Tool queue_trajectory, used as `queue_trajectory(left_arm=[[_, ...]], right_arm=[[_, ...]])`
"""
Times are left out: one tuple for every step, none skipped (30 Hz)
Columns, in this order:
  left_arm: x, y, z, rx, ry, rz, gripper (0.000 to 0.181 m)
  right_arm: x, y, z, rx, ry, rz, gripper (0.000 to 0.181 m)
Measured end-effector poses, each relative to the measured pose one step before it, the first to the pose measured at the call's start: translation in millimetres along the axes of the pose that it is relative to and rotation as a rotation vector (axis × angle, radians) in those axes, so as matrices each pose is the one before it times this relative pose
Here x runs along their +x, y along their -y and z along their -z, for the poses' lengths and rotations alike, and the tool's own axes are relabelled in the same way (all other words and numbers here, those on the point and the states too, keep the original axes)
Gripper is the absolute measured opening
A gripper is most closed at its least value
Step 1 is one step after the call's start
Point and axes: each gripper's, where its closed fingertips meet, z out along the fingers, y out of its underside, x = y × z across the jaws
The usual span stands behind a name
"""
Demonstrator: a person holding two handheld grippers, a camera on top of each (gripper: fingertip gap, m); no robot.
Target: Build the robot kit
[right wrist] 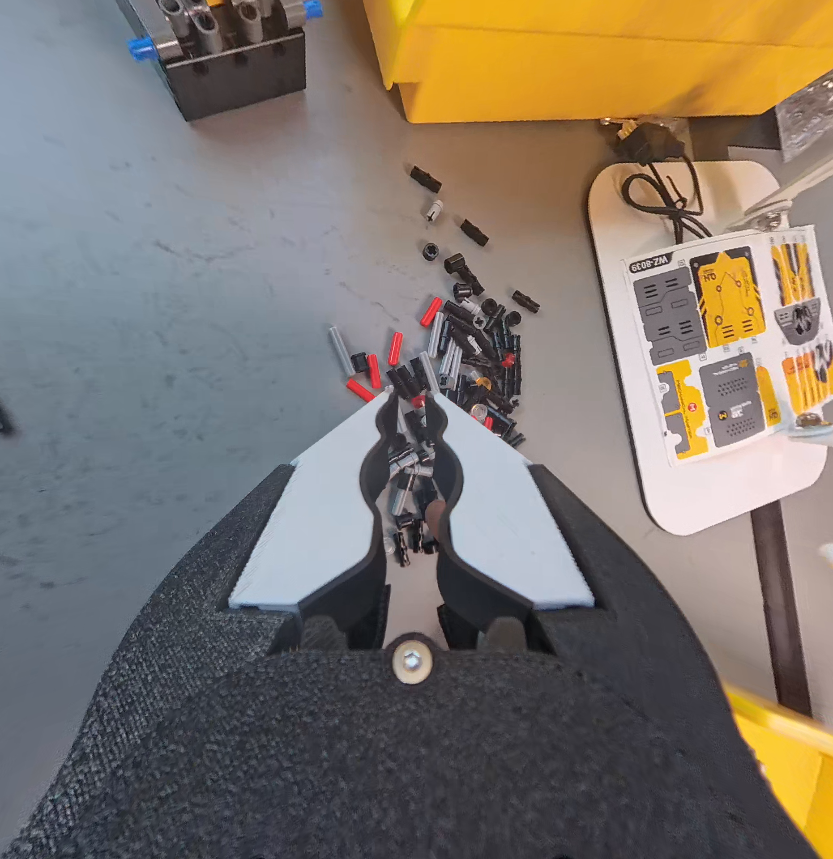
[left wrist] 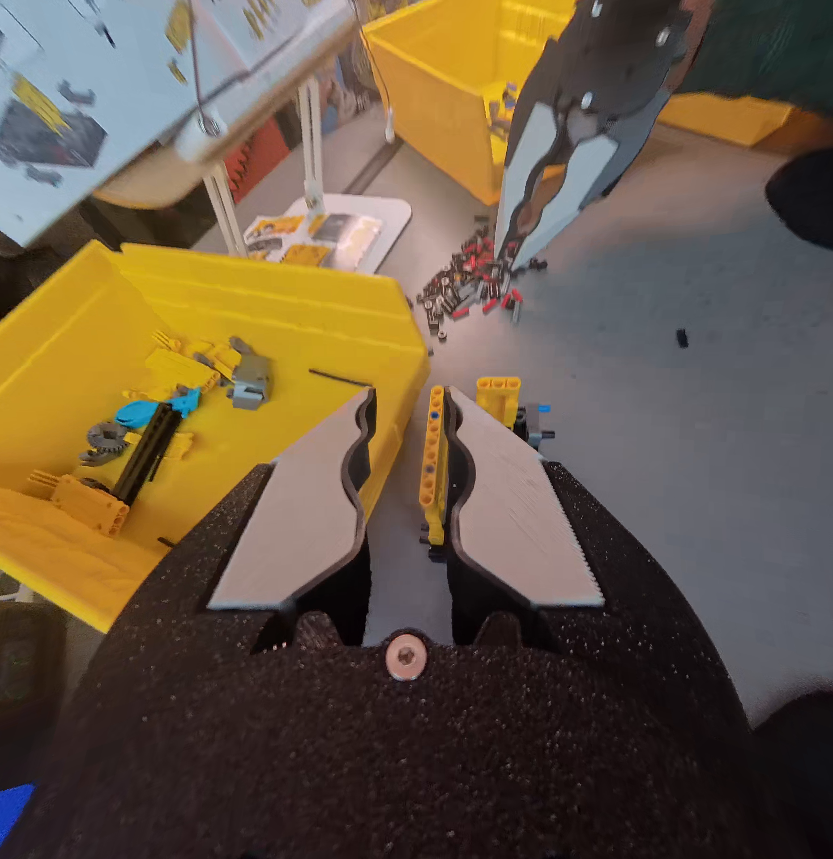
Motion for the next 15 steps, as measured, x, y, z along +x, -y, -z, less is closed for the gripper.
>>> queue_trajectory(left_arm=[[0.85,13.24,4.29,0.0507,0.0419,0.008,0.028],[1.01,11.77,2.76,0.0474,0.0507,0.0111,0.028],[3.7,9.86,1.43,0.0447,0.0419,0.02,0.028],[7.35,6.63,-0.02,0.0361,0.0255,0.0261,0.028],[7.75,3.06,-1.04,0.0251,0.0271,0.0291,0.028],[8.02,-0.11,-1.76,0.0156,0.0257,0.0271,0.027],[9.22,-2.2,-1.86,0.0124,0.0134,0.0271,0.028],[9.71,-3.29,-1.9,0.0094,0.0037,0.0334,0.028],[9.1,-4.34,-2.0,0.0044,-0.0028,0.0339,0.026],[8.07,-4.26,-1.87,0.0041,-0.0088,0.0259,0.026],[6.83,-3.3,-1.57,0.0084,-0.012,0.0134,0.026],[5.27,-2.85,-1.22,0.0066,-0.0135,0.0035,0.024],[3.99,-2.72,-1.37,0.002,-0.0146,-0.0006,0.022],[2.51,-2.71,-1.43,-0.0013,-0.0131,-0.0017,0.022],[0.67,-2.74,-1.29,-0.0031,-0.0054,-0.0004,0.022]], right_arm=[[0.31,-0.19,-3.57,-0.0184,0.0225,0.0194,0.01],[-1.41,-0.69,-3.49,-0.0211,0.0305,0.0208,0.01],[-1.58,-0.51,-3.28,-0.021,0.0269,0.0225,0.01],[0.1,-0.31,-2.92,-0.0203,0.0148,0.0199,0.01],[0.41,-0.59,-2.51,-0.0218,0.0139,0.0172,0.01],[0.21,0.06,-2.1,-0.0152,0.0148,0.0133,0.01],[0.32,0.77,-1.44,-0.0076,0.0161,0.0071,0.01],[0.24,-0.01,-0.96,-0.0114,0.0174,0.0034,0.009],[0.43,-0.28,-0.04,-0.0118,0.0151,0.0056,0.009],[0.13,-0.93,-0.06,-0.0148,0.016,0.0066,0.009],[-0.39,-0.89,-0.02,-0.0129,0.0173,0.0035,0.009],[-0.02,-0.4,-0.16,-0.0094,0.015,0.0007,0.009],[1.0,-0.59,-0.73,-0.0096,0.009,0.0006,0.009],[1.1,-1.61,-1.37,-0.0142,0.0071,0.0023,0.011],[0.27,1.84,-0.02,0.0075,0.0131,0.0023,0.011]])
